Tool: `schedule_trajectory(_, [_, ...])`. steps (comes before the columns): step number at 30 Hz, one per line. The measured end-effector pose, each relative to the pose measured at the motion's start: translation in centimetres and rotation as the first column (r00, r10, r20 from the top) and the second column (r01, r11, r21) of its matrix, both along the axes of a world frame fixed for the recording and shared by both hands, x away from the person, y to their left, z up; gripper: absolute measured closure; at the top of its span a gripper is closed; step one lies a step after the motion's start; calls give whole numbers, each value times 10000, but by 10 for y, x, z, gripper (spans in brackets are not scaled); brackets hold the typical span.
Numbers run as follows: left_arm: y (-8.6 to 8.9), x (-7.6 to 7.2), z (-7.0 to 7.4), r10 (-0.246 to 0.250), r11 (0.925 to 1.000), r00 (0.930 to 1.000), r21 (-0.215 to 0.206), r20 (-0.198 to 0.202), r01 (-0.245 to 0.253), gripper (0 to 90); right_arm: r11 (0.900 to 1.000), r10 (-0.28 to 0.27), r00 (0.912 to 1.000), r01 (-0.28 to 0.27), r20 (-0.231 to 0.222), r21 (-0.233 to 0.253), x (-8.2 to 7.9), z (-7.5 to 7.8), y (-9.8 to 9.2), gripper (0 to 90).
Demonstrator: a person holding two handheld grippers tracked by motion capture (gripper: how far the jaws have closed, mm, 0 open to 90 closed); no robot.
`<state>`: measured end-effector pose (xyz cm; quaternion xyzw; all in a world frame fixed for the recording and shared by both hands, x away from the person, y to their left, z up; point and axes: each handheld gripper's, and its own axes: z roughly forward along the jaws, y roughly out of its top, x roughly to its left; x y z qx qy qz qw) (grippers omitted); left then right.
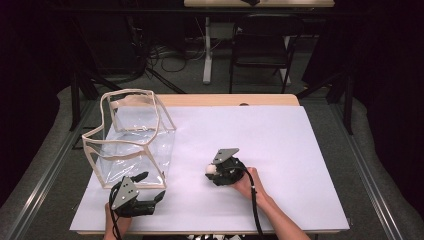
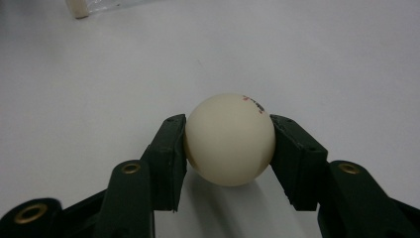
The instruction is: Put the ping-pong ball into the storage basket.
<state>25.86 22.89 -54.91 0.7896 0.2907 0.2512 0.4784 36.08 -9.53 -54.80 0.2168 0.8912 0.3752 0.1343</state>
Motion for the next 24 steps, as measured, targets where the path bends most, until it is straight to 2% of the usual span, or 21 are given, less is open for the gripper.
schedule_trajectory(24, [0, 0, 0, -8, 10000, 10000, -37, 4, 8, 161, 9999, -111, 9998, 109, 152, 108, 0, 12, -2, 503])
